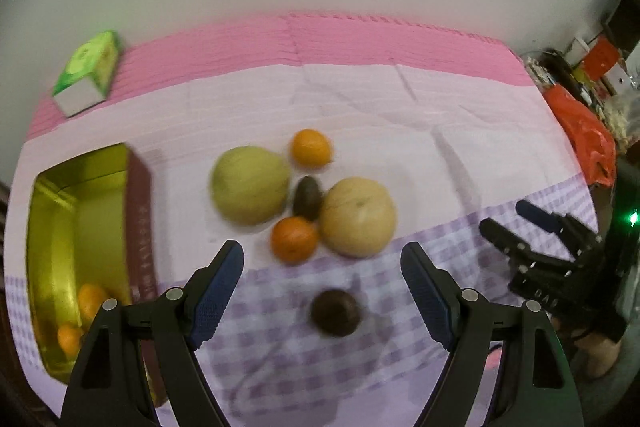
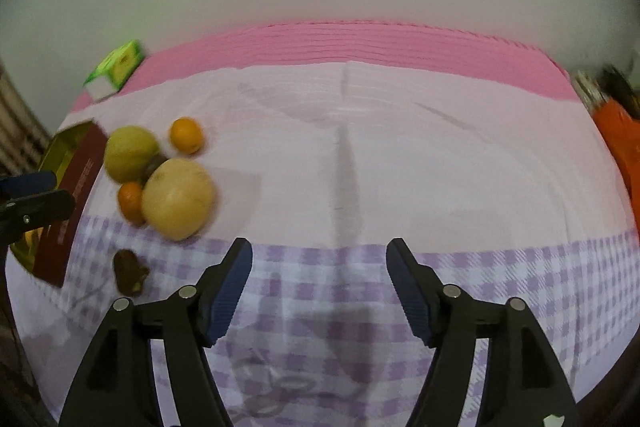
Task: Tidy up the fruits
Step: 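Move the left gripper onto the large pale round fruit and close it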
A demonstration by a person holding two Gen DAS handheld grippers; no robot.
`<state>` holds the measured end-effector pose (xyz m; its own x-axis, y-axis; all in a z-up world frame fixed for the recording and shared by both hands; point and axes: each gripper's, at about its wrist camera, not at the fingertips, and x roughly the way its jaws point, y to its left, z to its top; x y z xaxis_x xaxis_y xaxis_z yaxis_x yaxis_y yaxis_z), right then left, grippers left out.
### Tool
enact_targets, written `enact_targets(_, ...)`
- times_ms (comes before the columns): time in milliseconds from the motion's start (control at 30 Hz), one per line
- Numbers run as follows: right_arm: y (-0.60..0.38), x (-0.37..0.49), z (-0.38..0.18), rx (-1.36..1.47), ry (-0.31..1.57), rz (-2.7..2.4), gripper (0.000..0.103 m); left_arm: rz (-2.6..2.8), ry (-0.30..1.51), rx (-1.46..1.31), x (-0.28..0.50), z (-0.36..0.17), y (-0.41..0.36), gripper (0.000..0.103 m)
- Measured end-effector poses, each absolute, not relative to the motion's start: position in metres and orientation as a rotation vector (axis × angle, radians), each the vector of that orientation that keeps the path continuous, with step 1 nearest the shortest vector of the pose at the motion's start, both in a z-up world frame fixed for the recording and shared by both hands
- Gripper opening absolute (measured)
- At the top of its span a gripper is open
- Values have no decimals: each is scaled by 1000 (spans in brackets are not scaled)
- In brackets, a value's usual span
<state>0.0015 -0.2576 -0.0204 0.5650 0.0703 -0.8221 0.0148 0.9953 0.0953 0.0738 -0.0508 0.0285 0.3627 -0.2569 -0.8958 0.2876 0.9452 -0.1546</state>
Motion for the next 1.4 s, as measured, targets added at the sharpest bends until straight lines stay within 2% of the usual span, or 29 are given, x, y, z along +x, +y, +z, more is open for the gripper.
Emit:
enact_targets(467,-304,8,-36,245,1007,-47,74,-293,1416,-59,131,1,-90,81)
enact_targets(667,-305,7,-30,241,992,-38,76,-266,1451,-39,135,-11,-95,81)
enact_targets(900,-314,10,-31,258,1003,-58,77,-292,1473,-56,134,-21,-107,73)
enact_targets(1400,-307,14,-37,219,1037,-61,78,-230,1415,32,137,-34,-119,73)
